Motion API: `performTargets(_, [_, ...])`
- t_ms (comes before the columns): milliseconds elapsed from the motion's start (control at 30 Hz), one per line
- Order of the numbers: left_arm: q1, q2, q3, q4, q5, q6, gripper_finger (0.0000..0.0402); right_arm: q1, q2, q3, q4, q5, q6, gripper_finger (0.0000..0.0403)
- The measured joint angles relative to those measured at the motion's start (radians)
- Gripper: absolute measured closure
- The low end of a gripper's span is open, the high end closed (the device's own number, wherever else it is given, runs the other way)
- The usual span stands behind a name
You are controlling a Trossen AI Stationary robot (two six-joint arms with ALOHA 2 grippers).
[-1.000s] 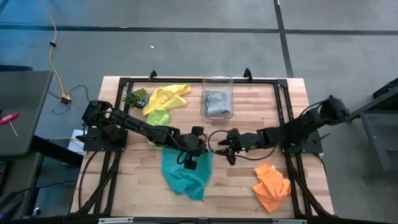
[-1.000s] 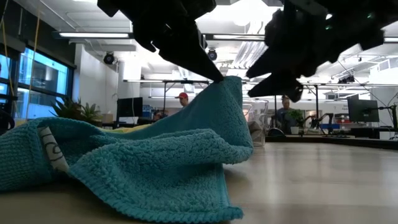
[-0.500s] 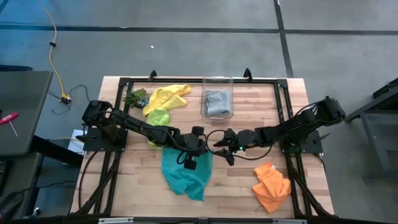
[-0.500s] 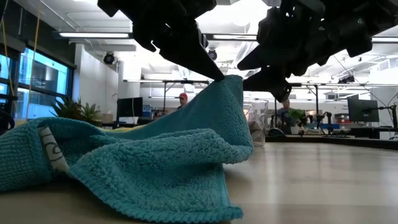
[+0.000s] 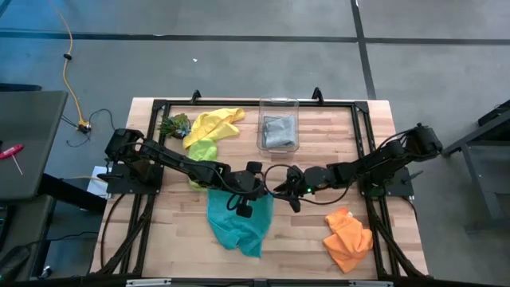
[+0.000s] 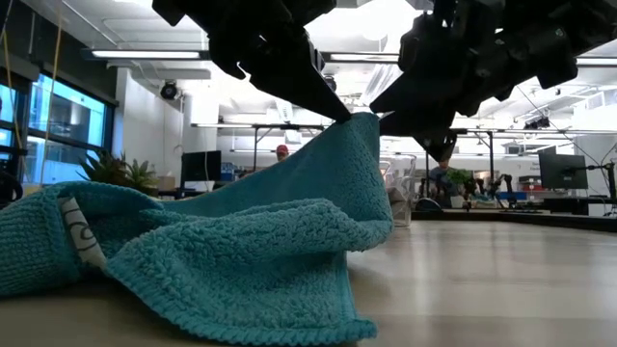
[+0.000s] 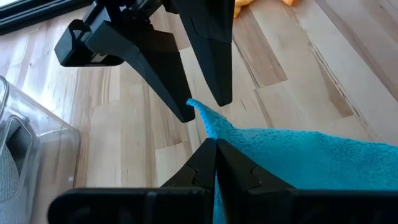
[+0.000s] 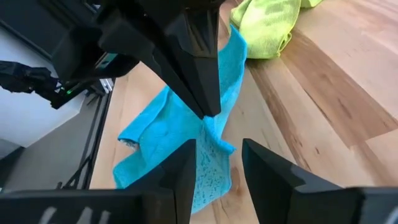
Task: Fold microfiber towels
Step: Fold the blue microfiber cloth
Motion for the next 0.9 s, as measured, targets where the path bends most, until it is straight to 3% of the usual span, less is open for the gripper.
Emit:
performTargets(267, [0.0,0.0,0.0,0.0,-0.001,0.0,0.0401,0.0,0.0,0.0,0.007,-0.048,-0.031,0.0283])
performTargets(500, [0.0,0.0,0.0,-0.001,-0.002,-0.01,0.0401,-0.007,0.0,0.0,0.017,0.0,-0.053,0.0283])
performTargets(900, [0.0,0.0,0.0,0.0,-0.002,-0.012,0.0401,-0.005,0.0,0.001,-0.019,-0.012,-0.049,0.0283])
